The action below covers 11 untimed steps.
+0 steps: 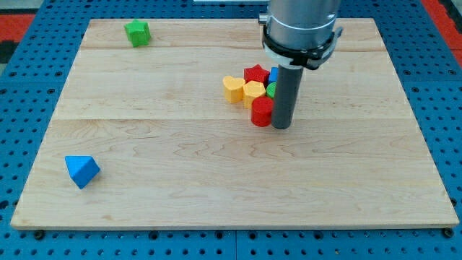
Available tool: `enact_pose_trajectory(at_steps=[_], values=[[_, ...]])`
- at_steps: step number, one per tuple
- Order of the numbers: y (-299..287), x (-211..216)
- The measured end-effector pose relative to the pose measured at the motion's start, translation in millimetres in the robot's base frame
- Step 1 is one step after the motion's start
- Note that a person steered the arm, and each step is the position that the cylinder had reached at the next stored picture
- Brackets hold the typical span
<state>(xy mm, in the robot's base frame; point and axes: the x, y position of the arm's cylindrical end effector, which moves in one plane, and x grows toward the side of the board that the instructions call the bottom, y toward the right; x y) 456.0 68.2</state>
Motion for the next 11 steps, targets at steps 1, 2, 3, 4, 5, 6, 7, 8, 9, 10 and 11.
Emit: enact_pose_trajectory(at_steps=[1, 2, 3, 4, 5, 6, 7, 8, 9, 10, 11], values=[[-9, 0], [-8, 13], [-52, 57], [-124, 107], [-186, 149], [-253, 150], [-286, 138], [-295, 117], [-294, 78], [-293, 54], [-272, 41]])
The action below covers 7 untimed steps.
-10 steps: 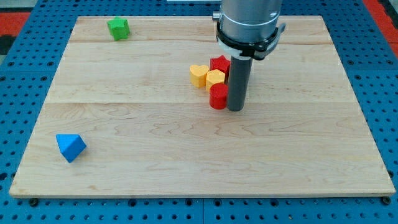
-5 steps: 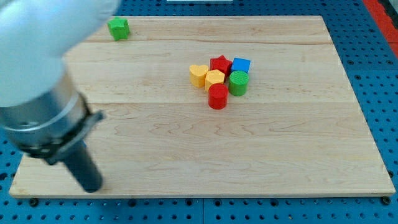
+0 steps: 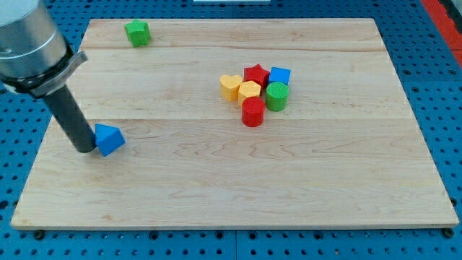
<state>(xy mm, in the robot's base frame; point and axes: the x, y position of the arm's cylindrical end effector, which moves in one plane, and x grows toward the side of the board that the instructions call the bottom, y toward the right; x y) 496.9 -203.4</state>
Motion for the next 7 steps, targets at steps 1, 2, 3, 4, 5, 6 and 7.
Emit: enact_pose_trajectory(at_steps=[1, 2, 3, 4, 5, 6, 7], values=[[44, 0], [65, -5], [65, -14], [64, -19], [80, -19], [99, -31], [102, -52]])
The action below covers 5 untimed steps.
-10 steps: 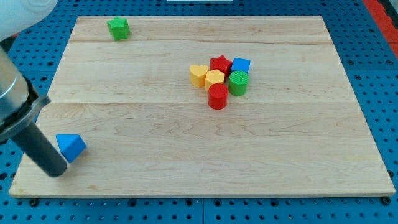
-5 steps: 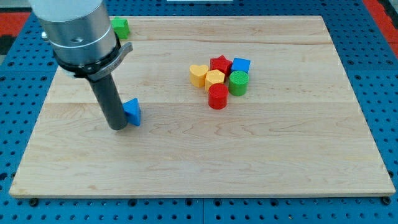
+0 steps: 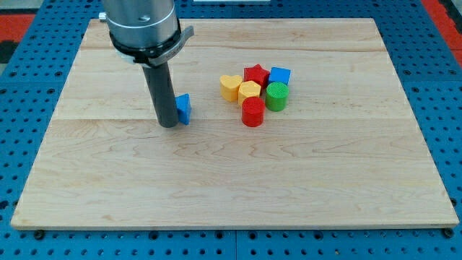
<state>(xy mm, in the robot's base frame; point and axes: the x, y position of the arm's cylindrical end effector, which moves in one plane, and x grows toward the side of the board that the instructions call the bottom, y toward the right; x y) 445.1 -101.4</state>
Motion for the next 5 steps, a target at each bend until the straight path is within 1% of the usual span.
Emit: enact_pose_trajectory(at_steps=[2, 3, 5], values=[[-4, -32], [6, -42], [7, -84]])
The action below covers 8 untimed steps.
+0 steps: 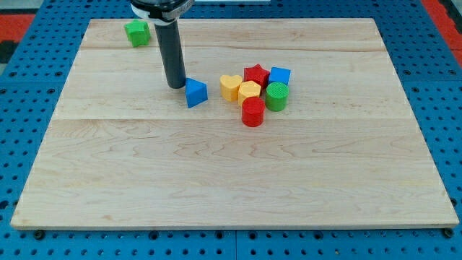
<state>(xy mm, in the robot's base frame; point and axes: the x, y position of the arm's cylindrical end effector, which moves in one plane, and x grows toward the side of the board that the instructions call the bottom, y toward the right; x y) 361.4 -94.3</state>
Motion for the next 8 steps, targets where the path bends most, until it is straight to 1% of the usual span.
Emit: enact_pose_trajectory(at_steps=[1, 2, 3, 4, 5, 6, 7, 8], values=[[27, -1], [69, 9], [52, 13], [-30, 13], [-24, 14], [-19, 22], [-15, 43], [21, 55]])
